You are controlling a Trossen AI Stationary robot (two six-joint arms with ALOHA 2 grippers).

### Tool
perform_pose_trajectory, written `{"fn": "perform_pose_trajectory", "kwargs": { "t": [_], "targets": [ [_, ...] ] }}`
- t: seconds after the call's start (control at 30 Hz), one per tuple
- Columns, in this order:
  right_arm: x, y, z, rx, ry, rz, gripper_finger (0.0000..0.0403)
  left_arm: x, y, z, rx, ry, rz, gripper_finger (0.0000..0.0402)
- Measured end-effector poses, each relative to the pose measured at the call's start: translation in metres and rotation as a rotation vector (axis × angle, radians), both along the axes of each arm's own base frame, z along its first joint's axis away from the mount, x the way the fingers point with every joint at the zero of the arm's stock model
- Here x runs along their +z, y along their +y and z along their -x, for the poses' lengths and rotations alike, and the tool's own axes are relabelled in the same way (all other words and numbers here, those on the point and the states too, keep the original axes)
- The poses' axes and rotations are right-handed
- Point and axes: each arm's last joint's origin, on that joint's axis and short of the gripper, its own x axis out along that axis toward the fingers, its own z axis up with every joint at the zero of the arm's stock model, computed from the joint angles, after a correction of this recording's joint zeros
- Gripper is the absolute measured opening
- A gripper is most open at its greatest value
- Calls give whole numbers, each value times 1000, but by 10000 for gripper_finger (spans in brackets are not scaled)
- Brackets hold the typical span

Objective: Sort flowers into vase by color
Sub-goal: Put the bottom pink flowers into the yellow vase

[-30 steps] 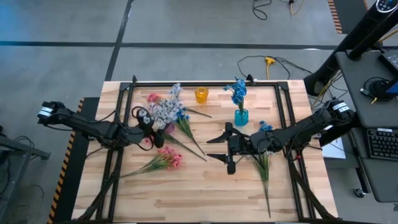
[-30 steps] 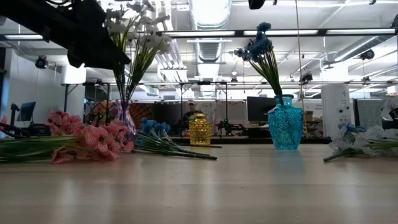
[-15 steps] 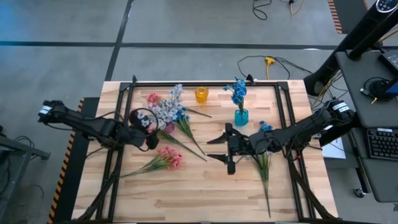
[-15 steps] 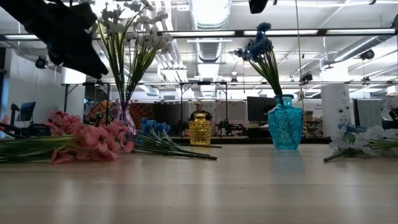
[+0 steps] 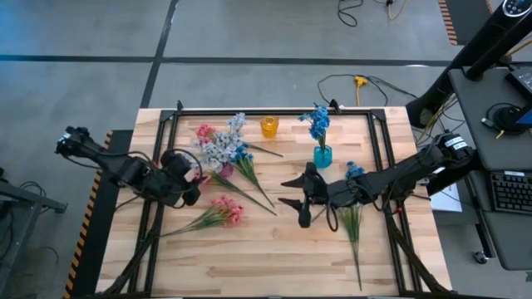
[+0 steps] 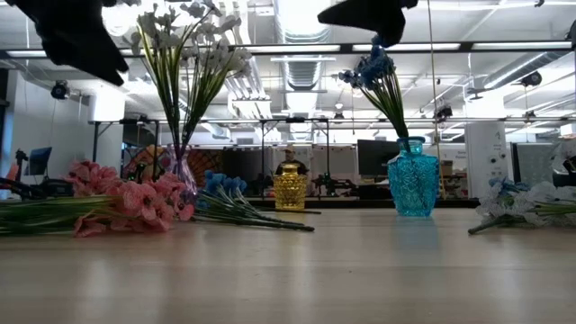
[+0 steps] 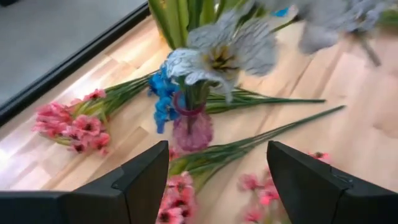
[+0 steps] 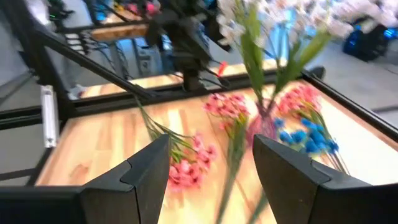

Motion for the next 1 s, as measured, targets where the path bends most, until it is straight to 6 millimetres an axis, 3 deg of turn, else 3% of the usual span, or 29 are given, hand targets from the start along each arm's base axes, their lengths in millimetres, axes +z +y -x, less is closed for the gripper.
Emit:
{"fn": "perform_pose_trajectory", "kwargs": {
  "t": [0.2, 0.4, 0.6, 1.0],
  "targets": [
    [-2, -8, -3, -50, 11, 1, 219, 12, -10, 4, -40, -59, 53, 254],
    [-12, -8, -2, -40, 97, 6, 219, 11, -27, 5, -166, -48, 121, 254],
    [-28, -7, 5, -7, 255, -98, 219, -7, -56, -1, -322, 96, 254, 254],
    [-38, 5, 16, 51, 383, -200, 219, -66, -101, -21, -278, 521, 379, 254]
  ]
}}
